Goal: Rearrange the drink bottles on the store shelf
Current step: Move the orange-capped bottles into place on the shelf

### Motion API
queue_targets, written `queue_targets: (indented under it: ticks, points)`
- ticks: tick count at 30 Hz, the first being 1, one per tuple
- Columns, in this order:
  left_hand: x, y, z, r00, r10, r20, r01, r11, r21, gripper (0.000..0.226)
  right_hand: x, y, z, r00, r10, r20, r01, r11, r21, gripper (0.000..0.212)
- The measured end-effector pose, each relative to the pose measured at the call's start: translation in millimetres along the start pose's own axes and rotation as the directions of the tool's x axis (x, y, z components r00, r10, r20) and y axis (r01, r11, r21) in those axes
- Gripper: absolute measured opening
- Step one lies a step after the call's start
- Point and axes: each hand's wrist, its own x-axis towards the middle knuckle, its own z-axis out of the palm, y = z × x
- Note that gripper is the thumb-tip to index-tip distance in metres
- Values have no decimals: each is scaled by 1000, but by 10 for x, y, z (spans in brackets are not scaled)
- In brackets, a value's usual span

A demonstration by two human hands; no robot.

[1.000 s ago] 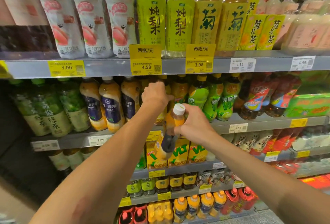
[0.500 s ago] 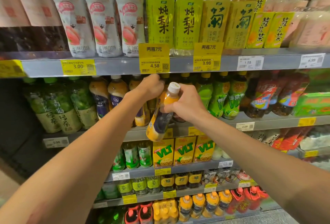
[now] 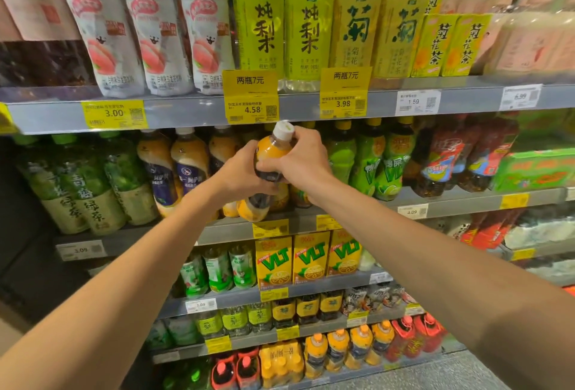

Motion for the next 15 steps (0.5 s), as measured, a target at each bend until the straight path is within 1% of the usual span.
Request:
queue_targets:
  ticks: [1,3,4,5,6,7,8,9,10,11,12,13,14,15]
  points:
    - [14,-31,26,997,27,-70,-25,999,29,75,-10,5,3,1000,-14,20,14,1000,-11,70]
    - [27,-73,55,982,54,-179,-47,998,46,70,-65,1,-38,990,-37,136,32,999,43,70]
    - [34,-95,65,976,47,-214,-42,999,27,68,-70,36,-89,980,-32,196,14,996,92,68]
    - [14,-139,44,971,31,-237,-30,1000,8,66,-74,87,-132,975,-7,224,-24,990,137,64]
    - [-26,-202,-20,969,13,-245,-10,1000,14,66,-92,159,-163,980,18,198,-49,987,153,57]
    - [11,-135,45,970,27,-241,-27,1000,5,65,-76,335,-393,995,46,85,-57,990,132,46]
    - [44,-56,123,971,37,-234,-38,999,3,65,-42,540,-649,994,87,-60,-81,993,88,36]
    - [24,-67,116,971,47,-234,-43,999,20,64,-3,704,-775,971,135,-195,-123,990,74,29]
    - [30,-70,130,972,51,-228,-47,999,23,63,49,859,-926,929,179,-323,-175,984,40,31]
    - [37,-63,147,971,49,-235,-47,999,15,63,116,1003,-1077,890,212,-404,-230,973,5,40]
    - [45,-65,155,968,45,-246,-45,999,9,63,199,1120,-1194,867,252,-429,-295,955,-34,51]
    - [52,-78,159,967,42,-251,-42,999,7,63,285,1208,-1269,858,293,-422,-356,931,-77,63]
    - [58,-79,169,968,33,-248,-34,999,2,62,357,1275,-1314,857,328,-398,-403,907,-121,72]
    - [53,-59,181,967,19,-254,-23,1000,-10,62,408,1323,-1339,864,347,-365,-428,888,-167,76]
